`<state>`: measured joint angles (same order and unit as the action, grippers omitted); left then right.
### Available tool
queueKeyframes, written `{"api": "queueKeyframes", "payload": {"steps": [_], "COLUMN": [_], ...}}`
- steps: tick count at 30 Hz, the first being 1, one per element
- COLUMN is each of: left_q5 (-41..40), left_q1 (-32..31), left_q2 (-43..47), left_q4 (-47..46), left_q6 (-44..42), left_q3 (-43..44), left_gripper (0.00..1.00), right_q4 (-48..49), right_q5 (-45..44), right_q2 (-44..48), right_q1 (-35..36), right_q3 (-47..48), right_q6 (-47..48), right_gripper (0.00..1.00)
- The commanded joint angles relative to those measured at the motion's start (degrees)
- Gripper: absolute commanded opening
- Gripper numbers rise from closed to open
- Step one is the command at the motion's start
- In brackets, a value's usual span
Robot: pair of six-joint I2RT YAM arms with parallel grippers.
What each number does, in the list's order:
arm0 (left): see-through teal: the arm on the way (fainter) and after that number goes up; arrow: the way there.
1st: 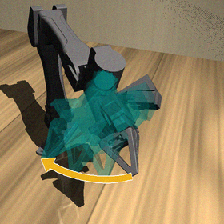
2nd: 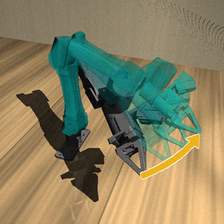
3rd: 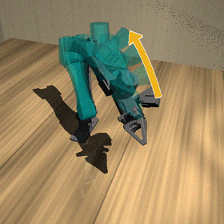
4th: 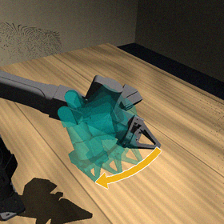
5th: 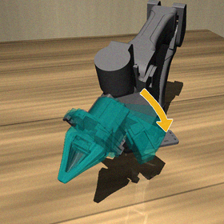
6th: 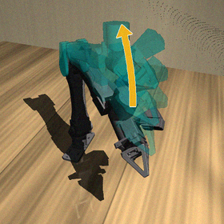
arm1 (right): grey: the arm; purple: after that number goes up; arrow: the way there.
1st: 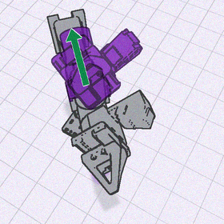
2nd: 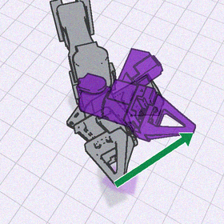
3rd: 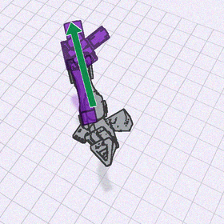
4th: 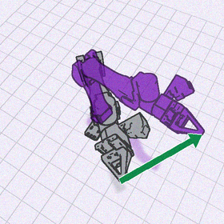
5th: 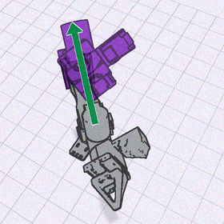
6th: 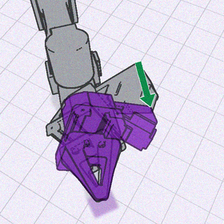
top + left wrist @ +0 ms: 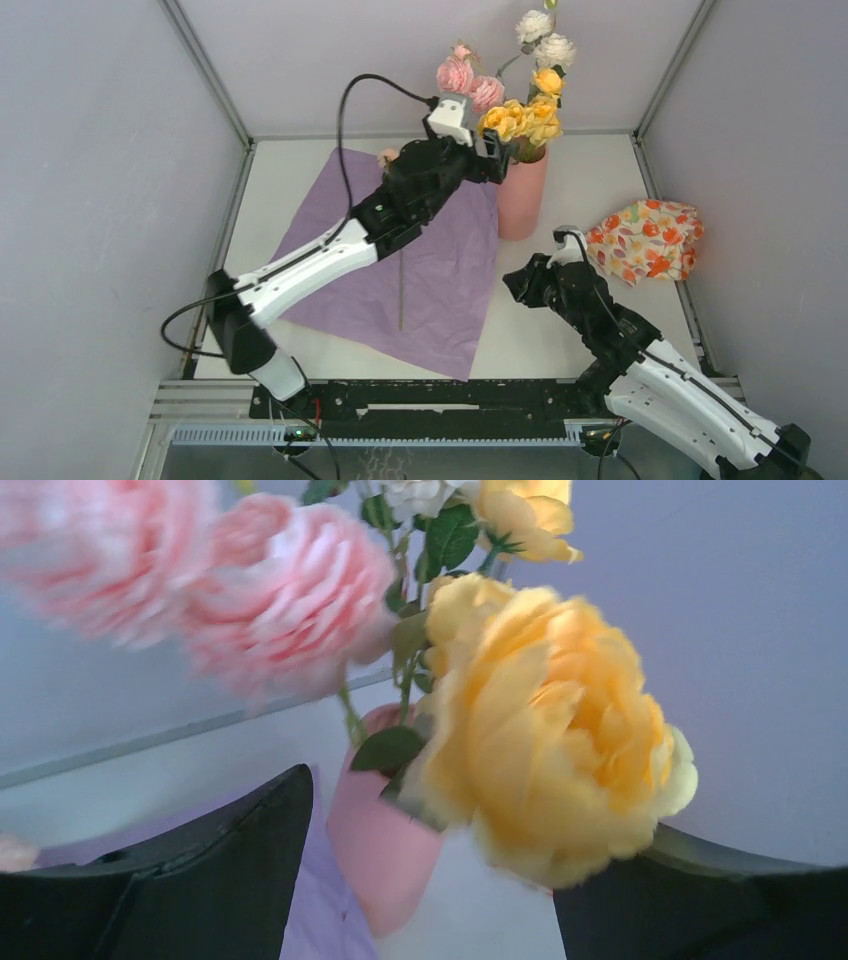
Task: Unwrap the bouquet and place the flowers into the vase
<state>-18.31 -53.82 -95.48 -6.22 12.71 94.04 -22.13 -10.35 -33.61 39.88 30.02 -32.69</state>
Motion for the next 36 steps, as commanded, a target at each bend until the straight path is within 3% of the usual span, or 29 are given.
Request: {"api": "queueKeyframes", "payload": {"steps": [1,9,14,18,25,36], "left_q5": [-4.92,-18.68,-26.05,-29.82,-35.69,-38.34], "left_q1": [0.37,0.44,0.44,0.56,0.98,1.17], "left_q2": [12.82,30.24,37.38,43.24,52.61,65.8], "left_q4": [-2.66,3.33,10.14,14.04,20.89,28.92], "left_q6": [2.0,1.51,4.72,9.67,10.5,15.46], "left_q3": [-7.95,-20.92,-27.7,-32.01,-33.91,-41.47], "left_gripper": [0.85,0.86,0.85,0.85,0.85,0.85], "right_q4": [6.0,10.41,10.77,6.73,-3.43,-13.7], "right_q5": [4.02,5.89,7.59,9.7,10.35,4.23], "right_q2": [-2.71,-11.58,-24.37,-39.45,-62.97,-78.45], "right_q1": [0.09,5.45,11.37,15.83,22.54,24.4], "right_q3": [0.11,3.05,10.03,20.63,41.68,51.29], "right_q6": [-0.55,-0.12,0.1,0.62,2.94,-2.57], "right_gripper": [0.38,0.38,0.39,0.39,0.37,0.34]}}
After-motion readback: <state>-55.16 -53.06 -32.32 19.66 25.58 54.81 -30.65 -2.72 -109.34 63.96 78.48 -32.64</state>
